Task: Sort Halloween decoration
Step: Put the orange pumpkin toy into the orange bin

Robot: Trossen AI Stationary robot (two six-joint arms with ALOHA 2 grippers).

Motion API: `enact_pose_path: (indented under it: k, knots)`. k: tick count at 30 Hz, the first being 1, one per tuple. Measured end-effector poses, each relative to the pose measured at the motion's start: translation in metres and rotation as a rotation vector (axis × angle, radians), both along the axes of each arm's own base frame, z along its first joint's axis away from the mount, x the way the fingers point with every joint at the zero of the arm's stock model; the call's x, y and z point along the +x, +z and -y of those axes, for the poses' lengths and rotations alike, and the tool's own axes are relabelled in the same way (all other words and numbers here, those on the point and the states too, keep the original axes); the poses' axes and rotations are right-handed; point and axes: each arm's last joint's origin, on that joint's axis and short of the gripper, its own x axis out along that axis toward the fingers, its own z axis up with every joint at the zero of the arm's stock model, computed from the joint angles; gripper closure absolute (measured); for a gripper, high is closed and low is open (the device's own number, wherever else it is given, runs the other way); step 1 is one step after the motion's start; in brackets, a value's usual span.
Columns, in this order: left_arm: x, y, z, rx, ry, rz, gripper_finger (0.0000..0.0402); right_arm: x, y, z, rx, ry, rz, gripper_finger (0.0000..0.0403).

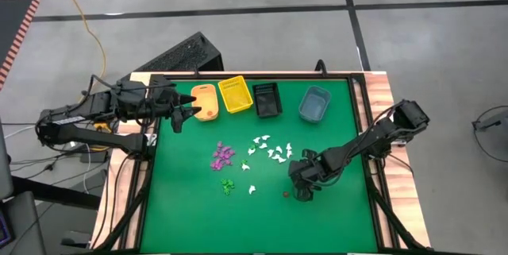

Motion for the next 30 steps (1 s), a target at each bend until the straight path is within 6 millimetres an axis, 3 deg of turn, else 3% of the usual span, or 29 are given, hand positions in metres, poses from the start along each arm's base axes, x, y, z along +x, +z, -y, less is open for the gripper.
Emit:
enact_pose_path:
  k: [11, 23, 30]
  knots:
    - [-0.0005, -0.0014, 0.0000, -0.002, 0.000, -0.015, 0.0170, 0.0047, -0.0096, -0.0010, 0.017, -0.001, -0.023, 0.0215]
    - [-0.0005, -0.0016, 0.0001, -0.002, -0.002, -0.018, 0.0170, 0.0036, -0.0095, -0.0010, 0.025, -0.007, -0.036, 0.0300]
    - [-0.0005, -0.0016, 0.0001, -0.002, -0.001, -0.018, 0.0170, 0.0035, -0.0096, -0.0010, 0.030, -0.018, -0.038, 0.0327]
